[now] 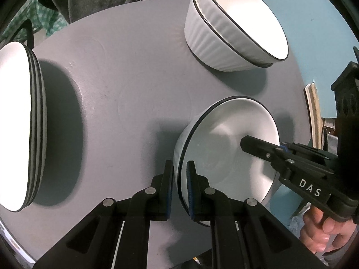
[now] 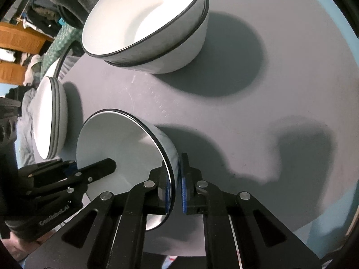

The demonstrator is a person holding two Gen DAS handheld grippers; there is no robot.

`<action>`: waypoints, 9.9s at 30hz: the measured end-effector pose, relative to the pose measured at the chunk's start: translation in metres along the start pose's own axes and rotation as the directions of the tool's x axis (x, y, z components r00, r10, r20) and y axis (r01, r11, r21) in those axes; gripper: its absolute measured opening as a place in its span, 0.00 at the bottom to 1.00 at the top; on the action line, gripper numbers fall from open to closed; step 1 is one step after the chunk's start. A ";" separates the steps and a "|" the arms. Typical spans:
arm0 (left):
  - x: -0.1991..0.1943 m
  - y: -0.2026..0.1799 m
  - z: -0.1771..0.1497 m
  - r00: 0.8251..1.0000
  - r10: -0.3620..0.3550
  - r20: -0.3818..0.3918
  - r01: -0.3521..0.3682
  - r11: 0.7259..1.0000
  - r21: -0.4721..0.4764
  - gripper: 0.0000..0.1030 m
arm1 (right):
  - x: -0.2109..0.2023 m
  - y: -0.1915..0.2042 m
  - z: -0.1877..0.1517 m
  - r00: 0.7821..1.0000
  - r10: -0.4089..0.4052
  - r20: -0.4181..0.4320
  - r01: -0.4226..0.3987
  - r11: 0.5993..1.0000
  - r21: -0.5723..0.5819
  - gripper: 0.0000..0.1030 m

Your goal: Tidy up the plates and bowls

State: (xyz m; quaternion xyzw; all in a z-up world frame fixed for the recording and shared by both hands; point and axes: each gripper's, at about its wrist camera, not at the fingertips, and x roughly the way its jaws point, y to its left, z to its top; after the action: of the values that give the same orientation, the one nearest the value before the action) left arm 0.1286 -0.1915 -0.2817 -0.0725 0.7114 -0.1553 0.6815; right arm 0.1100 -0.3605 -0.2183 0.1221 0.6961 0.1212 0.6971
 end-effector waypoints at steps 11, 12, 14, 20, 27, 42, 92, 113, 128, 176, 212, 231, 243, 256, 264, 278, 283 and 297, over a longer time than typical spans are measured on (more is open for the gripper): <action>-0.020 0.017 -0.002 0.999 -0.035 -0.008 0.035 0.999 0.002 0.10 | 0.002 0.015 0.002 1.000 -0.031 0.001 0.031 0.999 -0.023 0.07; -0.022 0.016 -0.002 0.999 -0.036 -0.007 0.036 0.999 0.004 0.10 | 0.001 0.019 0.004 1.000 -0.025 0.002 0.025 1.000 -0.014 0.07; -0.027 0.014 -0.001 0.999 -0.033 -0.003 0.033 0.999 0.007 0.10 | -0.004 0.017 0.004 1.000 -0.016 0.007 0.016 1.000 0.002 0.08; -0.054 0.015 0.004 0.999 -0.050 0.013 0.051 0.999 -0.008 0.10 | -0.023 0.018 0.006 1.000 -0.005 0.026 0.005 1.000 0.005 0.08; -0.093 0.008 0.017 0.996 -0.067 0.066 0.067 0.998 0.009 0.10 | -0.056 0.025 0.013 0.997 -0.005 0.078 0.004 1.000 0.009 0.08; -0.132 -0.012 0.077 0.984 -0.058 0.167 0.048 0.997 0.066 0.10 | -0.087 0.037 0.055 0.986 -0.010 0.167 0.009 1.000 0.009 0.08; -0.104 -0.005 0.123 0.986 0.062 0.153 -0.070 0.996 0.048 0.15 | -0.078 0.033 0.110 0.982 -0.139 0.130 0.148 0.987 -0.057 0.37; -0.202 -0.006 0.077 0.906 0.062 0.418 -0.105 0.991 0.080 0.66 | -0.132 0.061 0.094 0.952 -0.163 0.258 0.210 0.964 -0.163 0.60; -0.190 0.008 0.059 0.936 -0.025 0.350 -0.016 0.993 0.115 0.68 | -0.129 0.041 0.067 0.957 -0.176 0.230 0.203 0.974 -0.098 0.60; -0.043 0.012 0.126 0.997 0.050 0.061 -0.030 0.958 -0.286 0.57 | -0.016 0.008 0.157 0.989 -0.064 -0.134 0.005 0.915 -0.403 0.46; -0.051 0.039 0.072 0.988 -0.074 0.133 0.120 0.917 -0.381 0.25 | 0.002 0.034 0.132 0.976 -0.052 -0.212 -0.050 0.894 -0.446 0.21; -0.071 0.111 -0.085 0.995 0.002 0.102 0.046 0.880 -0.473 0.25 | 0.043 0.126 0.020 0.953 -0.041 -0.301 -0.119 0.862 -0.493 0.21; -0.084 0.165 -0.133 0.995 -0.003 0.099 0.049 0.882 -0.469 0.25 | 0.065 0.178 -0.026 0.949 -0.026 -0.315 -0.128 0.879 -0.458 0.22; -0.079 0.164 -0.125 0.995 -0.012 0.098 0.050 0.921 -0.387 0.25 | 0.069 0.187 -0.042 0.957 -0.018 -0.289 -0.103 0.912 -0.397 0.26; -0.078 0.168 -0.126 0.994 -0.033 0.100 0.068 0.928 -0.366 0.31 | 0.068 0.184 -0.047 0.954 -0.027 -0.298 -0.100 0.910 -0.402 0.33; -0.079 0.177 -0.128 0.994 -0.045 0.098 0.076 0.933 -0.351 0.34 | 0.065 0.193 -0.052 0.961 -0.086 -0.262 -0.053 0.875 -0.482 0.35; -0.079 0.177 -0.127 0.994 -0.041 0.097 0.072 0.939 -0.336 0.34 | 0.064 0.201 -0.054 0.975 -0.134 -0.176 0.016 0.836 -0.548 0.45; -0.084 0.178 -0.127 0.993 0.002 0.116 0.035 0.948 -0.316 0.34 | 0.065 0.197 -0.045 0.969 -0.099 -0.227 -0.011 0.899 -0.437 0.37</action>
State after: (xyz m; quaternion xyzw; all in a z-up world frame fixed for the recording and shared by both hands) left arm 0.0274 0.0181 -0.2564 -0.1957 0.6861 -0.0400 0.6995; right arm 0.0655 -0.1531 -0.2131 -0.0681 0.7341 0.2715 0.6186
